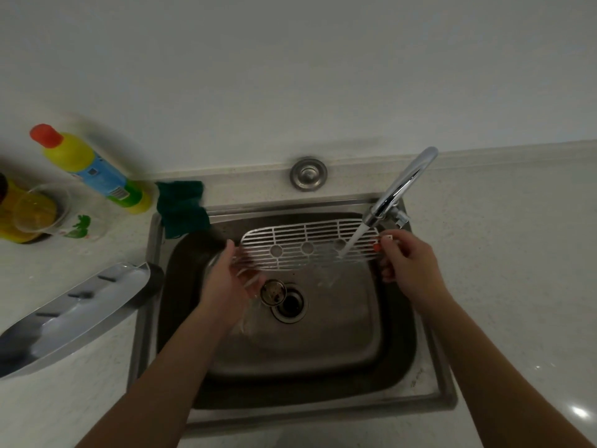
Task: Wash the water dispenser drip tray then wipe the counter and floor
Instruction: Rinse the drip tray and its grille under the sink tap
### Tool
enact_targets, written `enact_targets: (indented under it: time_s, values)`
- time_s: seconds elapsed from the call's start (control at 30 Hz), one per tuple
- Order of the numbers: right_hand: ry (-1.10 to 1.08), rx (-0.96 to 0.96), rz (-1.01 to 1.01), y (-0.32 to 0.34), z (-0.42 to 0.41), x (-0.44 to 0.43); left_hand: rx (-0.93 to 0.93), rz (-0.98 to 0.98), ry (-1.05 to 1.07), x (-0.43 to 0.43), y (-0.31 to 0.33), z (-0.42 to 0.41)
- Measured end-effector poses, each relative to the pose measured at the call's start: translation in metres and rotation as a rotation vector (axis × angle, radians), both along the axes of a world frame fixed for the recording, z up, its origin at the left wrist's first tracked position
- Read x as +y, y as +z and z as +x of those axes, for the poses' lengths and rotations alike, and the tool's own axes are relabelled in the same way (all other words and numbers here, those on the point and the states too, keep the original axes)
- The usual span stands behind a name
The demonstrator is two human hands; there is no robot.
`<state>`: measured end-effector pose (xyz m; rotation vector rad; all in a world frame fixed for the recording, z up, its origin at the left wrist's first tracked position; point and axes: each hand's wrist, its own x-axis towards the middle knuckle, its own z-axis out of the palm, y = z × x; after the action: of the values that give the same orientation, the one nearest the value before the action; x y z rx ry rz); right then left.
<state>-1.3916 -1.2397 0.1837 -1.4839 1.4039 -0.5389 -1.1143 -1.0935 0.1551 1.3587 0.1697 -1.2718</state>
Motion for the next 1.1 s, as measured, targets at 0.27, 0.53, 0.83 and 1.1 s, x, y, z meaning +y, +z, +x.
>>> enact_targets:
  time_s: [0.27,0.53,0.83,1.1]
  values:
    - [-0.063,-0.227,0.043,-0.006,-0.003,0.01,-0.581,0.076,-0.422,0.003,-0.001,0.014]
    - [-0.37,-0.427,0.276,-0.023,-0.015,0.023,-0.246,-0.16,0.001,0.0,0.003,0.004]
    - [-0.407,-0.548,0.234,-0.02,-0.028,0.008,-0.264,-0.306,-0.159,0.006,0.012,0.002]
    - [-0.579,-0.53,0.264,-0.019,-0.058,0.002,-0.562,-0.279,-0.423,-0.016,0.015,-0.019]
